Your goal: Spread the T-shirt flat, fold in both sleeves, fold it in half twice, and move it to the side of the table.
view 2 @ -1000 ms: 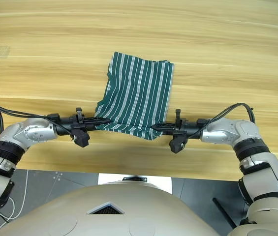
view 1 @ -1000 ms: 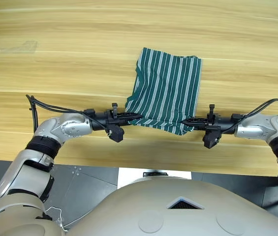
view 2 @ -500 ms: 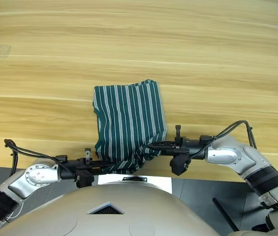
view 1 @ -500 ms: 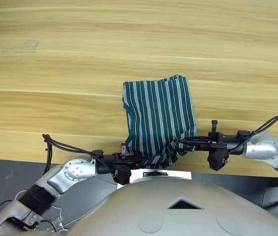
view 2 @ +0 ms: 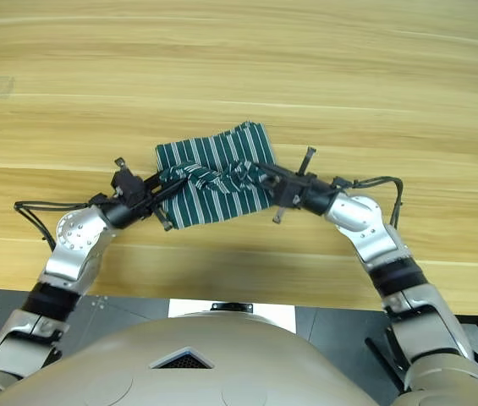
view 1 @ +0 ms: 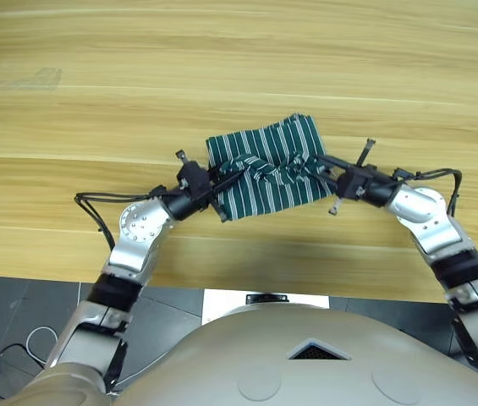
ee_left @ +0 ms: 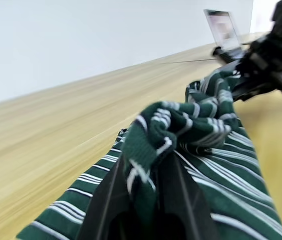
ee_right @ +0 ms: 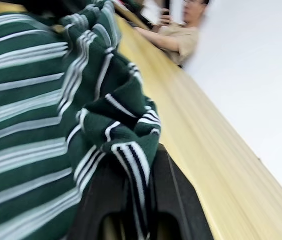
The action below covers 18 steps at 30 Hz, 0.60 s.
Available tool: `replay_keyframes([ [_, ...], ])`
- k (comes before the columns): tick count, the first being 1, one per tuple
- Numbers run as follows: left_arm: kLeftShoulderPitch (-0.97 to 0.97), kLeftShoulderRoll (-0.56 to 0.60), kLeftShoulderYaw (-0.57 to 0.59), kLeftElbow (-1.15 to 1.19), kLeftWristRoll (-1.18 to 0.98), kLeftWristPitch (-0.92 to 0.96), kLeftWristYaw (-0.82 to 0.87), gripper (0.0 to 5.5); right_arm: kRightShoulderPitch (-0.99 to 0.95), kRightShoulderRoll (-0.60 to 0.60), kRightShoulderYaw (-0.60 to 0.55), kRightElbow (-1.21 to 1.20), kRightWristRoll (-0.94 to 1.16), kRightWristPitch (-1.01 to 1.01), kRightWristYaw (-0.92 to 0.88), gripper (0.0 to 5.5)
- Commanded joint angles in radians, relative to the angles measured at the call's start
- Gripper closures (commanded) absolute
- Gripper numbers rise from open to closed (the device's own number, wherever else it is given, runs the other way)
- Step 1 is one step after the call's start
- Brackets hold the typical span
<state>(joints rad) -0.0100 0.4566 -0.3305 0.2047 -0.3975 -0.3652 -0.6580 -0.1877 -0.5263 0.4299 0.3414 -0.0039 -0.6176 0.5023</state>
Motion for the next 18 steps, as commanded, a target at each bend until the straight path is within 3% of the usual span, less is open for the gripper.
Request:
replay_keyframes([
  [1, -0.106, -0.091, 0.059, 0.136, 0.013, 0.057, 0.004, 5.35, -0.123, 0.112, -0.058, 0.148, -0.023, 0.034, -0.049, 5.30],
  [5, -0.194, -0.172, 0.119, 0.286, 0.044, 0.081, 0.029, 5.35, -0.192, 0.202, -0.091, 0.274, -0.045, 0.036, -0.084, 5.30],
  [12, -0.159, -0.234, 0.224, 0.328, 0.027, 0.095, 0.008, 4.10, -0.309, 0.311, -0.123, 0.479, -0.135, 0.028, -0.207, 3.91],
  [18, -0.014, -0.266, 0.295, 0.175, -0.011, 0.124, 0.026, 3.27, -0.432, 0.394, -0.164, 0.637, -0.164, 0.025, -0.319, 2.98],
])
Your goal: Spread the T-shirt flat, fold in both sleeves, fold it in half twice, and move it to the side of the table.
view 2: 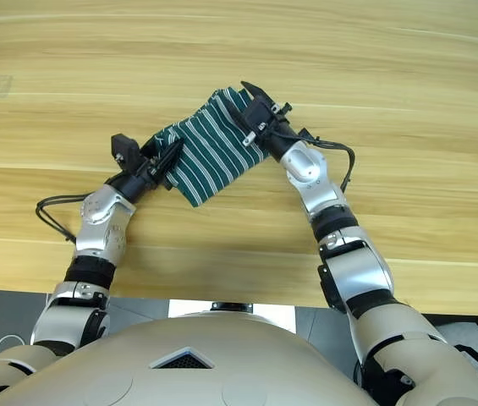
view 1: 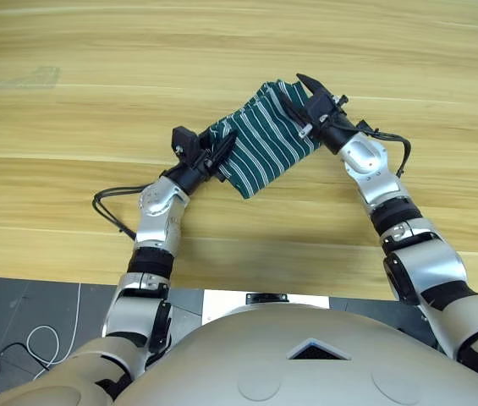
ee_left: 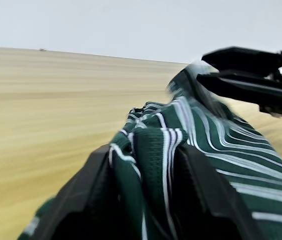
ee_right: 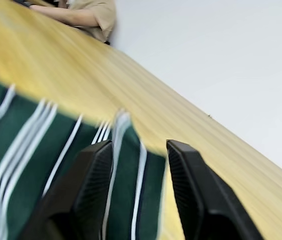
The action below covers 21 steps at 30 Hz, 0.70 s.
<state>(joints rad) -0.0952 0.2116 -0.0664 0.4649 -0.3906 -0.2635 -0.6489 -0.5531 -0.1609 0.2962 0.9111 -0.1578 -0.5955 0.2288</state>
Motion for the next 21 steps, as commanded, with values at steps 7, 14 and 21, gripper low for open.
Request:
replay_keyframes([
  [7, 0.191, -0.037, 0.147, -0.190, 0.016, 0.068, 0.194, 2.36, -0.073, 0.045, -0.175, 0.078, 0.077, -0.009, -0.108, 1.93],
  [14, 0.318, -0.115, 0.087, -0.490, 0.004, -0.031, 0.195, 1.33, 0.266, 0.050, -0.185, -0.357, 0.167, -0.002, -0.012, 1.79],
  [21, 0.281, -0.286, 0.043, -0.505, -0.124, -0.088, 0.168, 1.33, 0.270, 0.024, -0.067, -0.422, 0.017, 0.123, 0.056, 1.79],
])
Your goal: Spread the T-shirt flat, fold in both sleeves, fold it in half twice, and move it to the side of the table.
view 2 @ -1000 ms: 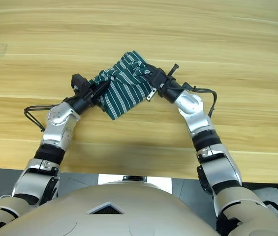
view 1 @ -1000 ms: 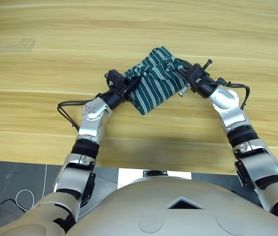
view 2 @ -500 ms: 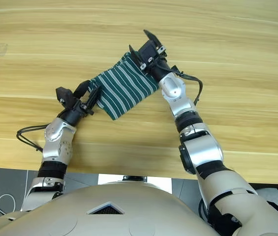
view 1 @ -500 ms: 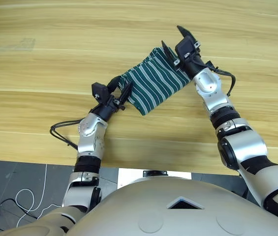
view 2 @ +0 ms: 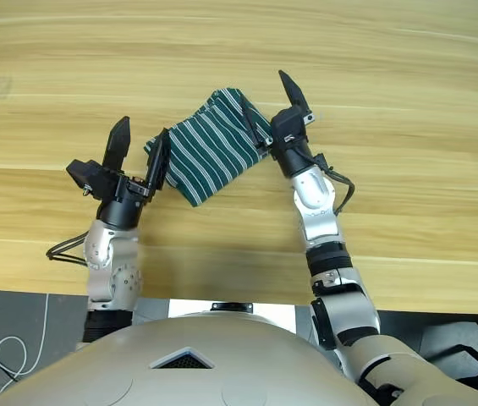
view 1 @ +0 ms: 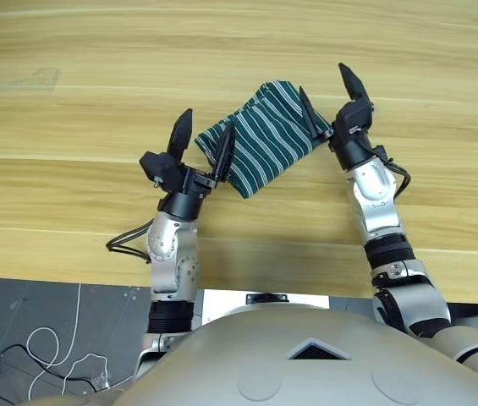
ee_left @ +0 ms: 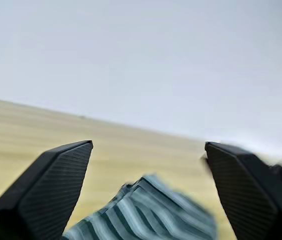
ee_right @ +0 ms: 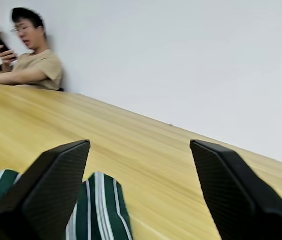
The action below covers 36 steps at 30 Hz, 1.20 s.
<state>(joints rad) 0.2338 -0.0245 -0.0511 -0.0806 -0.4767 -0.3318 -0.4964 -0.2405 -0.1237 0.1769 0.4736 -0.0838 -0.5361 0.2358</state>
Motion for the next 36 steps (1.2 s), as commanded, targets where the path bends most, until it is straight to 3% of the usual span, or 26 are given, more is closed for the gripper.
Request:
replay_keyframes([
  [1, -0.065, -0.060, 0.034, 0.058, -0.038, -0.026, 0.017, 1.33, -0.058, -0.015, 0.065, 0.029, -0.066, 0.084, 0.068, 1.79],
  [11, -0.143, -0.092, 0.035, 0.132, -0.014, -0.099, 0.029, 1.33, -0.351, 0.093, 0.146, 0.431, -0.179, 0.182, 0.055, 1.79],
  [19, -0.148, -0.087, 0.009, 0.123, -0.012, -0.101, 0.045, 1.33, -0.402, 0.154, 0.134, 0.709, -0.199, 0.194, -0.042, 1.79],
  [24, -0.134, -0.090, 0.013, 0.118, -0.033, -0.097, 0.052, 1.33, -0.466, 0.174, -0.005, 0.788, -0.089, 0.261, -0.101, 1.79],
  [27, -0.117, -0.090, 0.014, 0.119, -0.040, -0.105, 0.049, 1.33, -0.524, 0.155, -0.161, 0.824, 0.035, 0.347, -0.180, 1.79],
  [31, -0.074, -0.086, 0.044, 0.110, -0.056, -0.129, 0.061, 1.33, -0.569, 0.055, -0.366, 0.847, 0.170, 0.411, -0.413, 1.79],
  [36, -0.018, -0.089, 0.118, 0.107, -0.081, -0.184, 0.086, 1.33, -0.574, -0.047, -0.529, 0.848, 0.251, 0.377, -0.693, 1.79],
])
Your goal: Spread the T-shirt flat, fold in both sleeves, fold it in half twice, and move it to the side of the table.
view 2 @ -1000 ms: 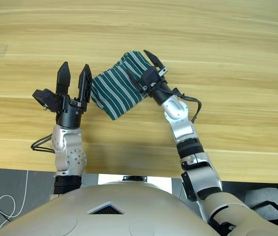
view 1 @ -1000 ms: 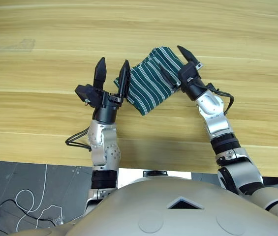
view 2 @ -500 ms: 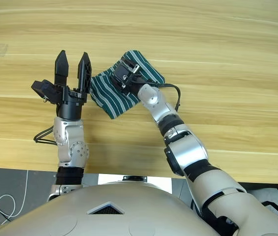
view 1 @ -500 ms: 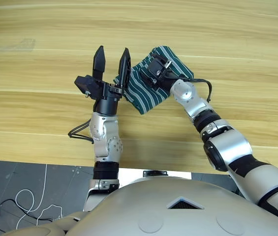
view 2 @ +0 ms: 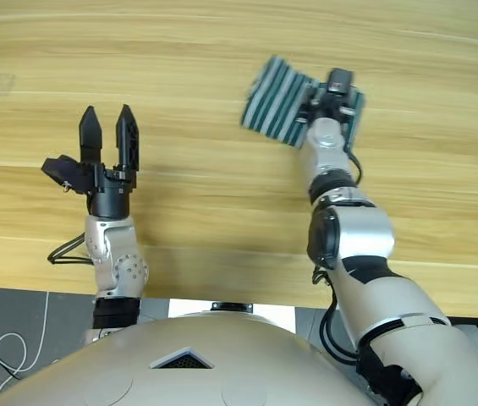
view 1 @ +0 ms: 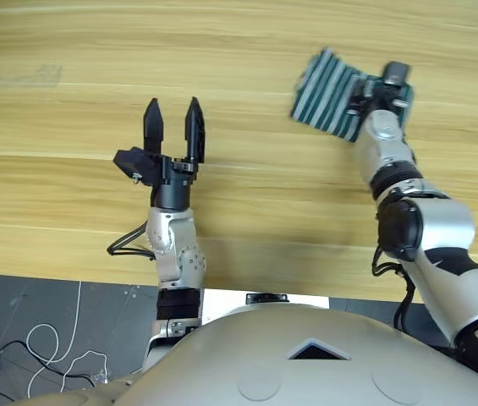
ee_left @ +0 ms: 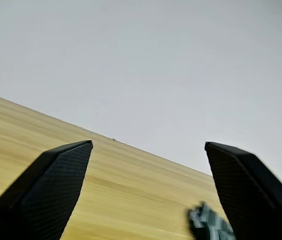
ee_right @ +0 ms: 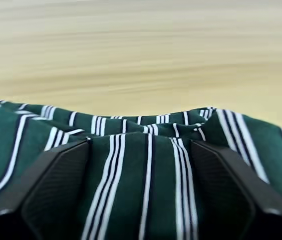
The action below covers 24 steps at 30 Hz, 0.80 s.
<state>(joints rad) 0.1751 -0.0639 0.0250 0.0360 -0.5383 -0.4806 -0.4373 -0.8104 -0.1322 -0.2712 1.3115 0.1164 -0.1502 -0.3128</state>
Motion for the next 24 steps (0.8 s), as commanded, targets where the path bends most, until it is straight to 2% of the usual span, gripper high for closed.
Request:
replay_keyframes([
  [1, 0.060, -0.052, 0.060, -0.016, -0.026, -0.052, 0.033, 1.33, -0.004, -0.051, -0.104, 0.010, 0.061, -0.023, -0.195, 1.79],
  [4, 0.120, -0.060, 0.103, -0.041, -0.048, -0.096, 0.052, 1.33, -0.003, -0.088, -0.190, 0.014, 0.108, -0.041, -0.317, 1.79],
  [14, 0.223, -0.070, 0.163, -0.082, -0.112, -0.157, 0.070, 1.33, -0.048, -0.115, -0.385, 0.014, 0.231, -0.130, -0.500, 1.79],
  [20, 0.237, -0.069, 0.179, -0.070, -0.126, -0.171, 0.058, 1.33, -0.076, -0.135, -0.459, 0.015, 0.278, -0.199, -0.560, 1.79],
  [24, 0.221, -0.062, 0.186, -0.043, -0.127, -0.166, 0.046, 1.33, -0.082, -0.158, -0.448, 0.006, 0.250, -0.273, -0.586, 1.79],
])
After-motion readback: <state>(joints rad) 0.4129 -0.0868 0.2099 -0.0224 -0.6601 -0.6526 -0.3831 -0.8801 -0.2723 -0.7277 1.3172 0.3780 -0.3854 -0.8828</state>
